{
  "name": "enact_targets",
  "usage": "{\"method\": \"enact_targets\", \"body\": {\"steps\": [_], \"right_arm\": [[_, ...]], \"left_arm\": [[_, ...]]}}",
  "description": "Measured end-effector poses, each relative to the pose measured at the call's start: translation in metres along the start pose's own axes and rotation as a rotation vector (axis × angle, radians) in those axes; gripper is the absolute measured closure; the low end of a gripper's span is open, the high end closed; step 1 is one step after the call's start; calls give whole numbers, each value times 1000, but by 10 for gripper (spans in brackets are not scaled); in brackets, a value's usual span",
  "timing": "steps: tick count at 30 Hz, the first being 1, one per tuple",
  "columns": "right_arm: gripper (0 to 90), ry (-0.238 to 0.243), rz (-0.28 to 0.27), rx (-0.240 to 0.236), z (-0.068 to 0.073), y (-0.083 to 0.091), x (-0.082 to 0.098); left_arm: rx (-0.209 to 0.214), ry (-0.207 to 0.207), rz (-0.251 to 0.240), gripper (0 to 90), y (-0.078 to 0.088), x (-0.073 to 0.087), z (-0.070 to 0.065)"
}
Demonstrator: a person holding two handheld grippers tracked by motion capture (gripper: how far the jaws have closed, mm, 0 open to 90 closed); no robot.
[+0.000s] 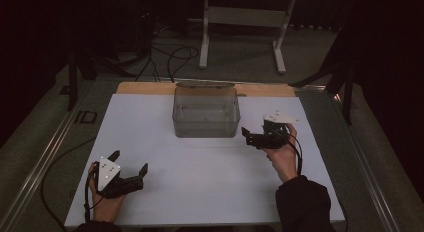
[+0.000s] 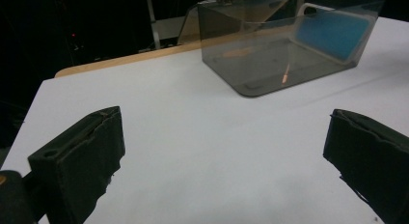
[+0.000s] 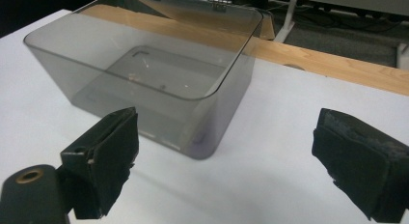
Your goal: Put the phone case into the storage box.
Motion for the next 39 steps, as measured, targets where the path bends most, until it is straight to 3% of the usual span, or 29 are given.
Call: {"method": "enact_targets", "body": {"steps": [4, 9, 14, 15, 24, 30, 34, 39], "right_arm": [[91, 46, -10, 13, 5, 11, 5], [91, 51, -20, -4, 9, 24, 16], [91, 33, -21, -2, 4, 25, 31], [92, 35, -50, -2, 3, 28, 34], [91, 25, -116, -44, 3, 41, 54], [91, 16, -162, -38, 0, 50, 75], [91, 41, -208, -33, 1, 58, 85], [91, 50, -229, -14, -1, 61, 96]], "left_arm": [[-2, 4, 0, 15, 1, 0, 2], [-2, 5, -2, 15, 1, -1, 3], [3, 10, -5, 15, 2, -3, 4], [4, 9, -5, 15, 2, -3, 4], [14, 10, -10, 15, 3, -4, 4], [24, 9, -14, 14, 3, -5, 3], [30, 0, -15, 13, 3, -4, 2], [31, 1, -16, 13, 4, -3, 2]]}}
Point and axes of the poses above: each handheld gripper's, and its own axes: y roughly backward along the jaws, x roughly out of its underside, z roughly to its left, the point moved 8 cm from there along -y, roughly forward along the jaws, and after that the axes turned 13 degrees about z, right-handed, at the moved point
